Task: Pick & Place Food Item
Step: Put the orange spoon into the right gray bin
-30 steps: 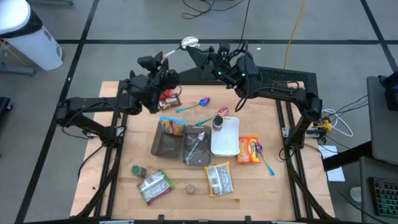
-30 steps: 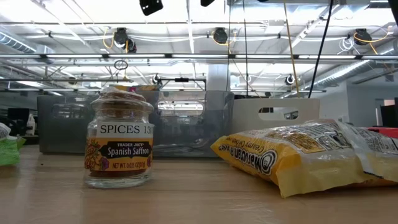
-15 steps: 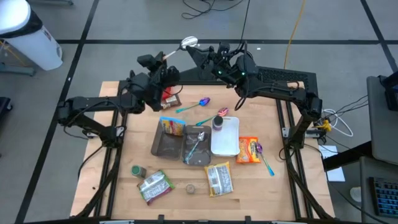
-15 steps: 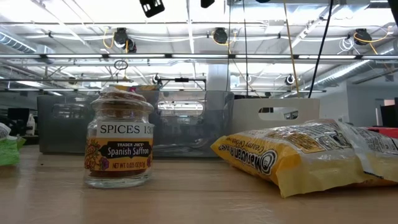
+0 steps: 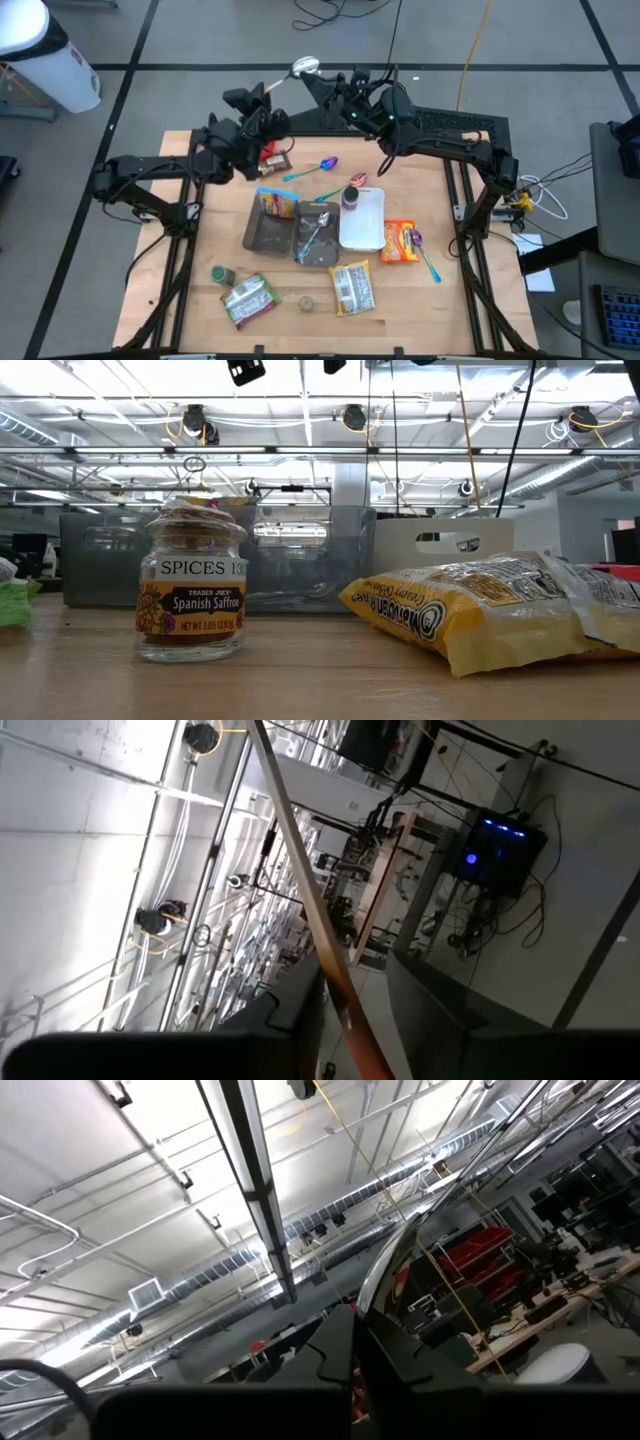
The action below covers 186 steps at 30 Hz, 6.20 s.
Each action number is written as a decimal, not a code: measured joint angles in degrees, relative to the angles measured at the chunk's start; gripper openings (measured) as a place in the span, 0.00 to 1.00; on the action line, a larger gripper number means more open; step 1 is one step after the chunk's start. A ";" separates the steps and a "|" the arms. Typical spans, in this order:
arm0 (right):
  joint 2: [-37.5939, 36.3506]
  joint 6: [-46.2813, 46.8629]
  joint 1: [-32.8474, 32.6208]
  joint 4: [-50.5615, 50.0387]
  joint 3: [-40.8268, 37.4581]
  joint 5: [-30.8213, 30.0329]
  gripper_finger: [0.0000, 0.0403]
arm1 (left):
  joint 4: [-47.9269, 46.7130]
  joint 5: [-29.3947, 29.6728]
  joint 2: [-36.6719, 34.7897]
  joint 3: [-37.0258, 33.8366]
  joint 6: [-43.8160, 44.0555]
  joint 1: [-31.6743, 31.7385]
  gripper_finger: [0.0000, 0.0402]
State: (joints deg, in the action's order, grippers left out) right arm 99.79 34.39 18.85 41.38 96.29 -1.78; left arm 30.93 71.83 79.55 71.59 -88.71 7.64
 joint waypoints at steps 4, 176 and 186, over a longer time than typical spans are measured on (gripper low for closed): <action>0.00 0.63 0.33 0.01 0.00 -0.05 0.00 | 0.03 0.01 0.00 0.00 0.13 -0.92 0.35; -31.16 -6.66 0.36 -33.54 -32.04 3.92 0.42 | -39.28 -106.39 -15.99 -13.60 124.39 12.85 0.02; -31.06 -0.35 -8.35 0.50 -52.89 -5.48 0.42 | -29.94 -101.45 -10.22 -15.32 132.61 2.92 0.02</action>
State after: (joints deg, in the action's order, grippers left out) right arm 68.73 34.04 10.50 41.88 43.40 -7.27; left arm 0.99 -29.62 69.33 56.27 43.89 10.57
